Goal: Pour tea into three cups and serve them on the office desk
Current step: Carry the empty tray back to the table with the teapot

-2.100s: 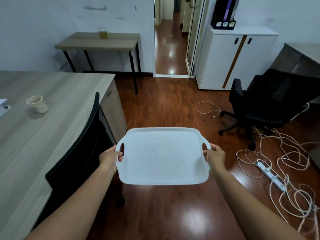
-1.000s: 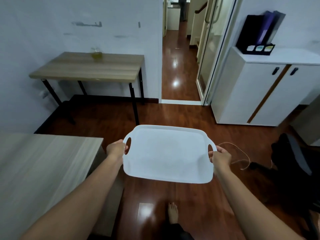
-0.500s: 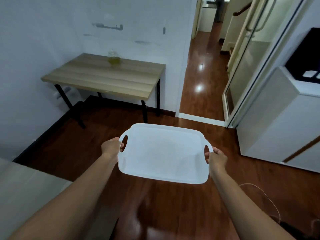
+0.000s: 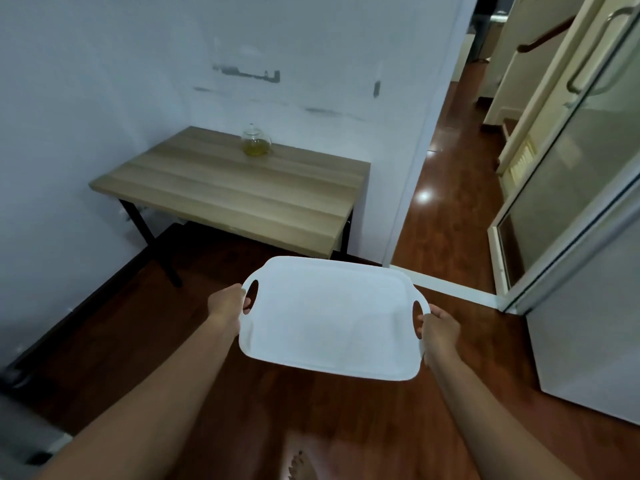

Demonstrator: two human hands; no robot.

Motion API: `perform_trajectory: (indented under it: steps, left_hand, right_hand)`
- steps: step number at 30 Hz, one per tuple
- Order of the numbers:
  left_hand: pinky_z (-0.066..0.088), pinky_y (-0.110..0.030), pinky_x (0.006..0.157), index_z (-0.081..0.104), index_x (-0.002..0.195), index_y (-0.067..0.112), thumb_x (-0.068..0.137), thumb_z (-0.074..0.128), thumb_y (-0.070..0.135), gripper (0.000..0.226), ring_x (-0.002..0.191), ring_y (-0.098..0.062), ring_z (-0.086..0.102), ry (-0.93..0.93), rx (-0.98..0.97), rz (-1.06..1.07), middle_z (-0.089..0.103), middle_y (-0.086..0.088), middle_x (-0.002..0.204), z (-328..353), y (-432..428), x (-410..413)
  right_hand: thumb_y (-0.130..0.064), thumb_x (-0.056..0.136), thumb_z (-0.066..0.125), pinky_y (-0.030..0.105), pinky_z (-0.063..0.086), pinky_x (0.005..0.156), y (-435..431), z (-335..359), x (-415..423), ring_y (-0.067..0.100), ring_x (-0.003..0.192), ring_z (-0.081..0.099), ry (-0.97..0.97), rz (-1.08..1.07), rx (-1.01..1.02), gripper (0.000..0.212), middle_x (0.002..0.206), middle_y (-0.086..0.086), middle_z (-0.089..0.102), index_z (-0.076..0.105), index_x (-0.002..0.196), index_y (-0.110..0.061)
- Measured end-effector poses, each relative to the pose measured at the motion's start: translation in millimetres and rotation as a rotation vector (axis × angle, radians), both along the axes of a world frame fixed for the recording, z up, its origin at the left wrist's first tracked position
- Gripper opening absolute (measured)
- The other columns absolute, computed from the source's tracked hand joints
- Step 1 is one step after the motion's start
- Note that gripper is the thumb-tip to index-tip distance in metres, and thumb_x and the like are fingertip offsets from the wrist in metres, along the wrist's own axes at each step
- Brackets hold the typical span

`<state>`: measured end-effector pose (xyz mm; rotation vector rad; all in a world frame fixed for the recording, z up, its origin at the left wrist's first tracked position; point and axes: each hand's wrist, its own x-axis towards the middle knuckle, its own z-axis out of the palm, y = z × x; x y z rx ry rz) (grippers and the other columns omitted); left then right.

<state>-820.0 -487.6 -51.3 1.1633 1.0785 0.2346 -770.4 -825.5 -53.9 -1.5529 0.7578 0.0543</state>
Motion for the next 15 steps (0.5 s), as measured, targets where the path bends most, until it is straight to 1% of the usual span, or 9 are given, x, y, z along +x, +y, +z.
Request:
perform_trajectory:
  steps: [2,4,5,7,9,11,13,14,15]
  left_hand:
    - [0.050,-0.035,0.064,0.062,0.090,0.006,0.090,0.055,-0.001,0.010,0.076,-0.019,0.059,0.001,-0.006,-0.006,0.059,-0.009,0.084,2.4,21.4,31.2]
    - [0.048,-0.034,0.065,0.062,0.086,0.006,0.091,0.054,-0.001,0.012,0.079,-0.020,0.058,0.001,-0.009,-0.023,0.059,-0.008,0.083,4.9,40.2,57.7]
    - [0.047,-0.033,0.063,0.061,0.080,0.008,0.091,0.054,-0.001,0.016,0.077,-0.019,0.057,-0.001,-0.008,-0.022,0.058,-0.007,0.081,5.1,50.9,72.2]
    - [0.042,-0.032,0.059,0.056,0.071,0.011,0.090,0.053,-0.003,0.024,0.067,-0.018,0.053,0.009,-0.004,-0.013,0.055,-0.006,0.074,4.9,71.4,95.4]
    - [0.036,-0.031,0.055,0.050,0.064,0.012,0.089,0.052,-0.004,0.029,0.059,-0.019,0.044,0.021,-0.004,-0.032,0.048,-0.006,0.068,3.8,91.2,114.4]
    - [0.030,-0.030,0.054,0.041,0.060,0.014,0.087,0.053,-0.004,0.034,0.057,-0.019,0.036,0.029,0.016,-0.067,0.040,-0.005,0.064,4.2,111.8,130.1]
    - [0.028,-0.030,0.054,0.036,0.060,0.016,0.086,0.053,-0.002,0.036,0.058,-0.018,0.034,0.032,0.026,-0.074,0.037,-0.005,0.064,3.0,138.1,149.2]
    - [0.027,-0.029,0.054,0.036,0.059,0.016,0.086,0.053,-0.002,0.037,0.058,-0.018,0.033,0.033,0.038,-0.083,0.037,-0.005,0.064,3.0,147.3,155.9]
    - [0.026,-0.029,0.053,0.036,0.059,0.016,0.087,0.053,-0.001,0.037,0.057,-0.017,0.033,0.035,0.049,-0.094,0.037,-0.004,0.064,3.9,158.3,163.4]
  right_hand:
    - [0.003,0.095,0.048,0.032,0.047,0.071,23.6,1.2,33.0,0.017,0.077,0.058,0.000,0.012,-0.011,0.036,0.109,0.012,0.067,0.063,0.126,-0.007]
    - [0.002,0.096,0.048,0.028,0.047,0.063,44.2,0.4,61.5,0.018,0.078,0.059,0.001,0.023,-0.027,0.035,0.108,0.010,0.067,0.063,0.126,-0.007]
    - [0.001,0.096,0.048,0.027,0.045,0.059,56.1,0.5,77.9,0.018,0.077,0.059,0.003,0.024,-0.031,0.035,0.105,0.009,0.067,0.063,0.126,-0.008]
    - [0.001,0.096,0.048,0.026,0.043,0.057,78.5,1.0,104.6,0.016,0.073,0.057,0.013,0.031,-0.029,0.034,0.097,0.004,0.066,0.064,0.125,-0.009]
    - [0.002,0.095,0.047,0.028,0.044,0.059,98.6,0.6,127.2,0.014,0.072,0.056,0.018,0.047,-0.038,0.034,0.091,0.002,0.064,0.064,0.123,-0.008]
    - [0.002,0.095,0.047,0.031,0.046,0.066,120.6,3.0,148.1,0.014,0.072,0.056,0.011,0.070,-0.034,0.035,0.096,0.004,0.064,0.065,0.123,-0.009]
    - [0.002,0.093,0.048,0.035,0.048,0.073,147.1,-4.0,178.9,0.015,0.075,0.057,0.011,0.096,-0.026,0.037,0.103,0.005,0.065,0.065,0.125,-0.009]
    - [0.003,0.093,0.048,0.035,0.049,0.074,157.4,-3.9,188.6,0.016,0.075,0.057,0.013,0.106,-0.025,0.038,0.104,0.006,0.066,0.065,0.125,-0.009]
    - [0.003,0.092,0.048,0.033,0.049,0.070,169.4,-5.4,200.7,0.016,0.074,0.057,0.014,0.115,-0.022,0.039,0.102,0.007,0.067,0.065,0.125,-0.009]
